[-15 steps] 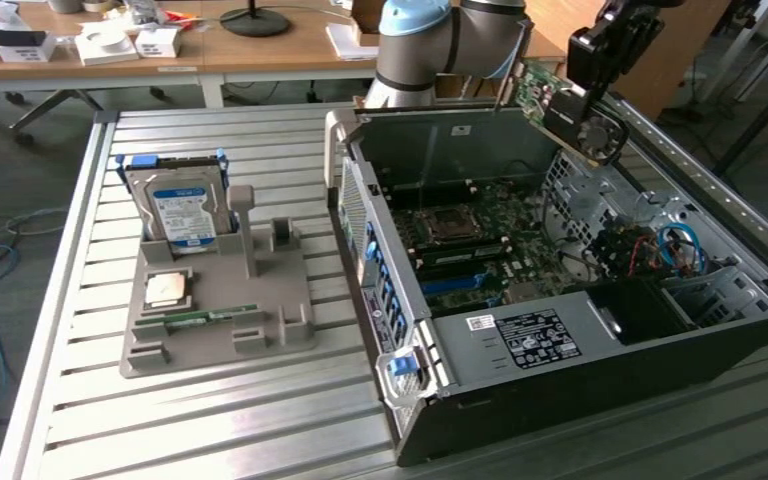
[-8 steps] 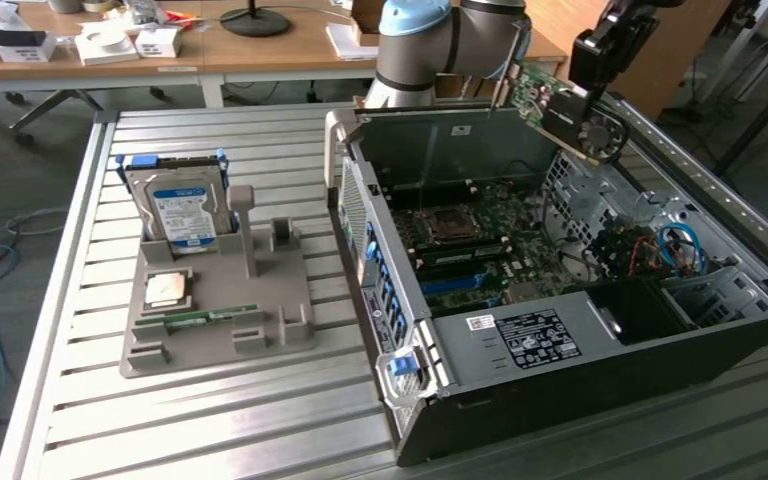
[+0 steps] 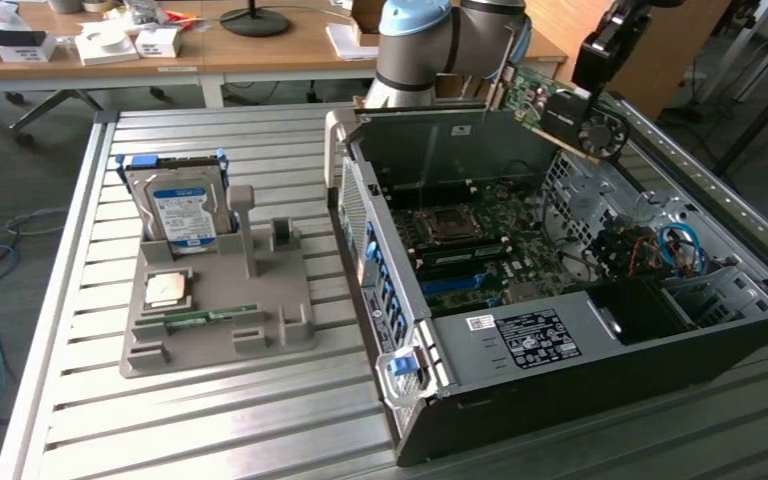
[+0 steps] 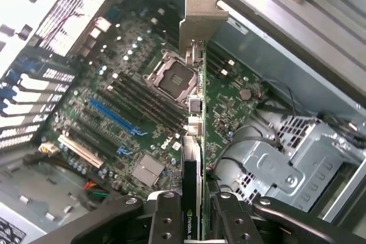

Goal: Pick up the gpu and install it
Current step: 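Insert the gpu into the slot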

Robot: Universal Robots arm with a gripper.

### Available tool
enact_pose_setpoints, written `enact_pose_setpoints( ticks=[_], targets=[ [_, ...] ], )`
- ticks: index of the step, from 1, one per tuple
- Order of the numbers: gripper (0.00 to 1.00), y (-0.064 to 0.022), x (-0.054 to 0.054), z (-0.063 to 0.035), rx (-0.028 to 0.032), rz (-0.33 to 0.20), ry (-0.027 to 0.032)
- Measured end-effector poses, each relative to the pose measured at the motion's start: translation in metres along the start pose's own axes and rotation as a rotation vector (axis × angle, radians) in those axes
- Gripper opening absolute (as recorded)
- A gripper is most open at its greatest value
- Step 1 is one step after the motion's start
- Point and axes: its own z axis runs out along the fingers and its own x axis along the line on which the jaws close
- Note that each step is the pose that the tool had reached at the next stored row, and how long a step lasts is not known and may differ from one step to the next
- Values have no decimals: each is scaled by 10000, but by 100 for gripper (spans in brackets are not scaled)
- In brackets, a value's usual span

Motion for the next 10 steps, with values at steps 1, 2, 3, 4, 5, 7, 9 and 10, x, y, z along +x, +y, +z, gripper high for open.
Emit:
enact_pose_setpoints(
  ticks=[1, 2, 3, 4, 5, 7, 9, 10],
  targets=[
    [26, 0, 0, 0, -4, -160, 7],
    [26, 0, 0, 0, -7, -326, 15],
    [26, 0, 0, 0, -11, -488, 22],
    [26, 0, 0, 0, -16, -664, 31],
    [26, 0, 0, 0, -19, -829, 38],
    [26, 0, 0, 1, -27, -1165, 54],
    [26, 0, 0, 0, -35, -1519, 71],
    [26, 0, 0, 1, -40, -1706, 79]
  ],
)
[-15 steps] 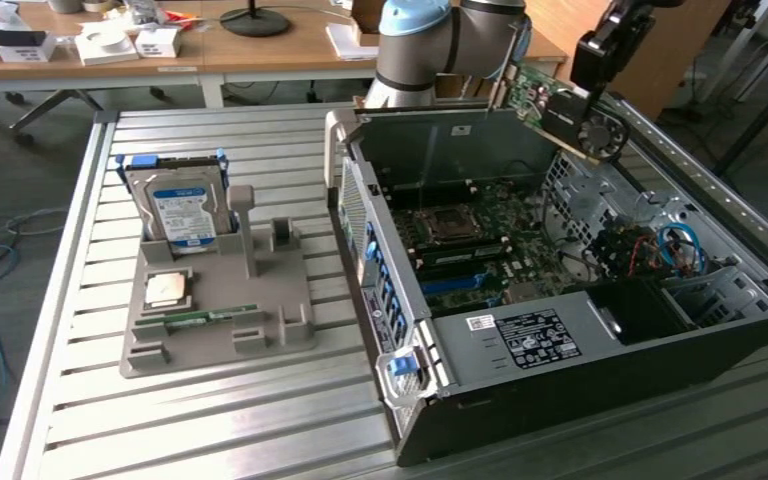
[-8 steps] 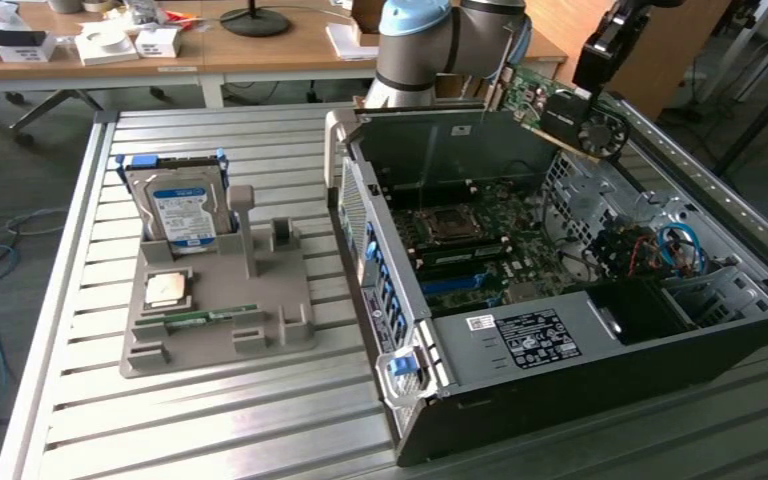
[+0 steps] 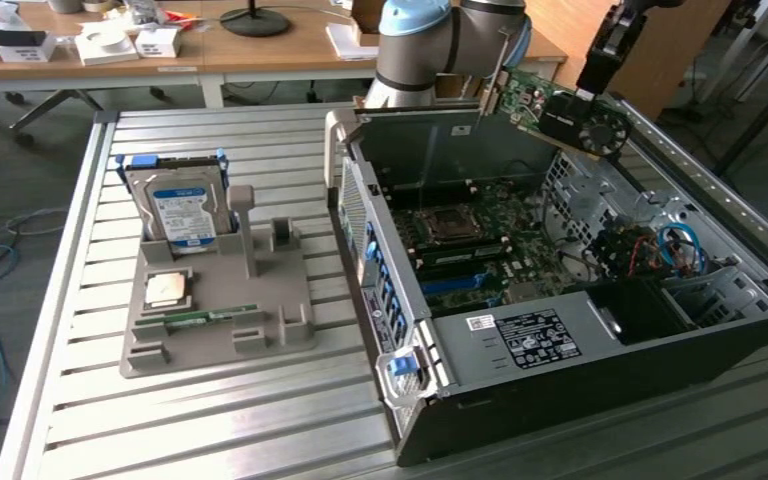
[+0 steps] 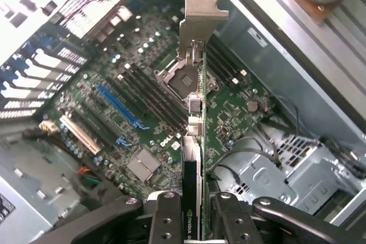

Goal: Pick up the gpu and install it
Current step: 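Insert the gpu into the slot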

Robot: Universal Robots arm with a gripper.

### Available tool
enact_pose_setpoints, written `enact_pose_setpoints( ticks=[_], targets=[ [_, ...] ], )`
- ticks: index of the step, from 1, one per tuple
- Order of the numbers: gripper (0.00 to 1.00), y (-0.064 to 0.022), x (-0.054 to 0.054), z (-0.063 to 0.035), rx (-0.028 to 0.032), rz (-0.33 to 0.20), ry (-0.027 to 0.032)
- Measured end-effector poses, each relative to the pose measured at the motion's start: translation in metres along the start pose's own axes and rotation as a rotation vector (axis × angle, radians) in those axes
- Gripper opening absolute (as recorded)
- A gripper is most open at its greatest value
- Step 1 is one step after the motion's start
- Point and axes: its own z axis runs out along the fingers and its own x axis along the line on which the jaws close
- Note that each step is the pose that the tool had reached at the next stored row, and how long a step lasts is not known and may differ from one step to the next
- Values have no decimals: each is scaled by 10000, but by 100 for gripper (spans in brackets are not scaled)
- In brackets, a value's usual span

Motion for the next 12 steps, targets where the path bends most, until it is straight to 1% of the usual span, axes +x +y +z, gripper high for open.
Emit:
enact_pose_setpoints(
  ticks=[12],
  targets=[
    [26, 0, 0, 0, -49, -2098, 98]
  ],
)
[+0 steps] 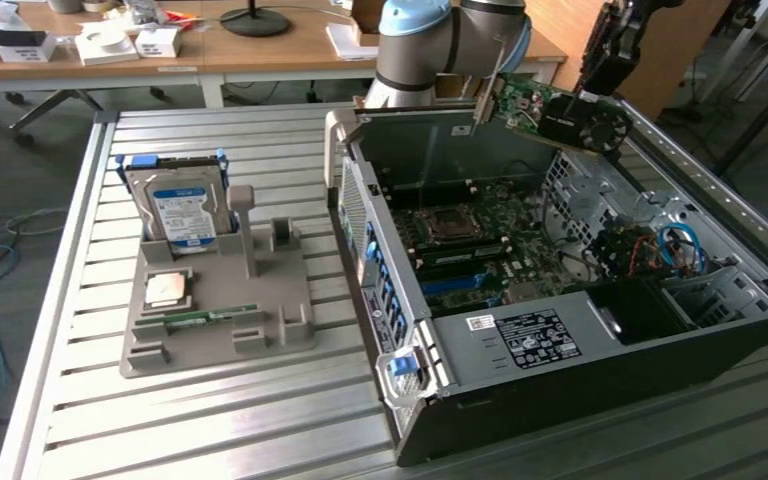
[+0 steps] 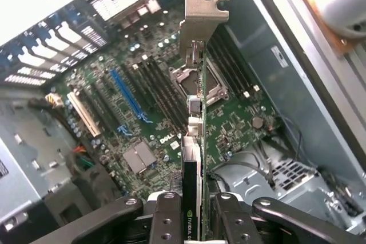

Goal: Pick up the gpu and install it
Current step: 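Insert the gpu into the slot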

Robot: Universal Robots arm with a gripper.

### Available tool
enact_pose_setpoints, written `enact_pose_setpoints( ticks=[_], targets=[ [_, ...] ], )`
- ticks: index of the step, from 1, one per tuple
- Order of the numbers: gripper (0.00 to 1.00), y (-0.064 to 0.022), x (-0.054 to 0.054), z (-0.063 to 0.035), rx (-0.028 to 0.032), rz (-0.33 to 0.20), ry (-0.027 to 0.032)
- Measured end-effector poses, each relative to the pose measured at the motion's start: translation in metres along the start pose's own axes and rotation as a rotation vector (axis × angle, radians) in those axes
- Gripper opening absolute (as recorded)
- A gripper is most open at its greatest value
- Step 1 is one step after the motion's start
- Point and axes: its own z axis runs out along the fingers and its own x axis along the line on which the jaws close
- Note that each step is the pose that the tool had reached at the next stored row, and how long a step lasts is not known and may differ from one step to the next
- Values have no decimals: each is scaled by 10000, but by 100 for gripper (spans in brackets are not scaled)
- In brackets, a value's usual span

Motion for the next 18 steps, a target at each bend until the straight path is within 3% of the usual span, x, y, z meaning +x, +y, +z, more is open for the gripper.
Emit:
enact_pose_setpoints(
  ticks=[18],
  targets=[
    [26, 0, 0, 0, -73, -3153, 147]
  ],
)
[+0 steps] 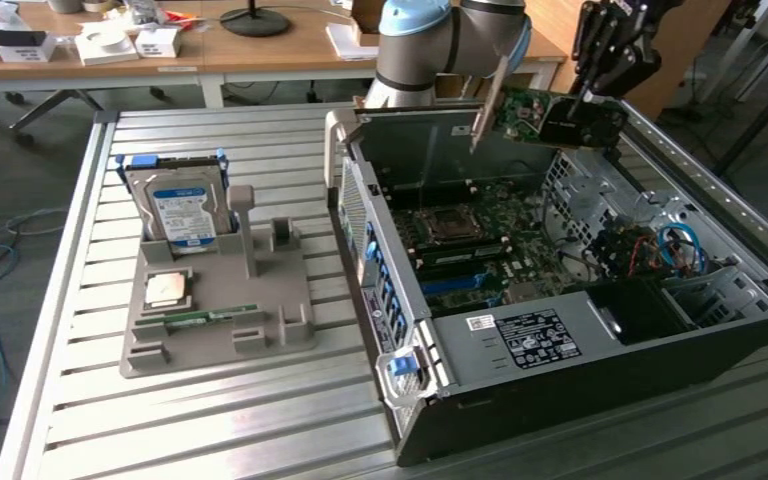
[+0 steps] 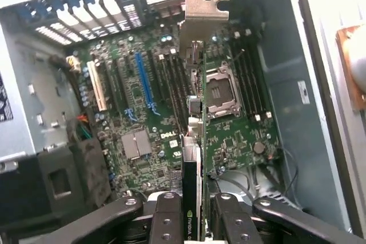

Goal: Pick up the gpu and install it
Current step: 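Insert the gpu into the slot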

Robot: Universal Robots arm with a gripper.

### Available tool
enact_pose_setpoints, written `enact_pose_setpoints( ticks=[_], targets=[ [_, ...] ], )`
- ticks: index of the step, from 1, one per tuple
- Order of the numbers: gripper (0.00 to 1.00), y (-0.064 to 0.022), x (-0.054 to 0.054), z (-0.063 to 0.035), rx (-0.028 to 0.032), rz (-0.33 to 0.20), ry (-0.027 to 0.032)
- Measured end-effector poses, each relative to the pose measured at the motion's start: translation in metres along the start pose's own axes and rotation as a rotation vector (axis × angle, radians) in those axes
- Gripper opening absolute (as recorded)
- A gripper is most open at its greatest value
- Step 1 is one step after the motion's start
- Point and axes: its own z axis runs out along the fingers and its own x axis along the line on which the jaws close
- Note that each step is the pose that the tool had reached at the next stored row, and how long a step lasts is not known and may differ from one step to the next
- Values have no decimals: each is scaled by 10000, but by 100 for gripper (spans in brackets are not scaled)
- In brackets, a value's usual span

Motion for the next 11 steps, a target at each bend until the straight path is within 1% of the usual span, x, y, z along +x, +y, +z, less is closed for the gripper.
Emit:
enact_pose_setpoints(
  ticks=[7, 9, 11],
  targets=[
    [26, 0, 0, 0, -27, -1175, 55],
    [26, 0, 0, 0, -32, -1382, 65],
    [26, 0, 0, -1, -34, -1441, 69]
  ],
)
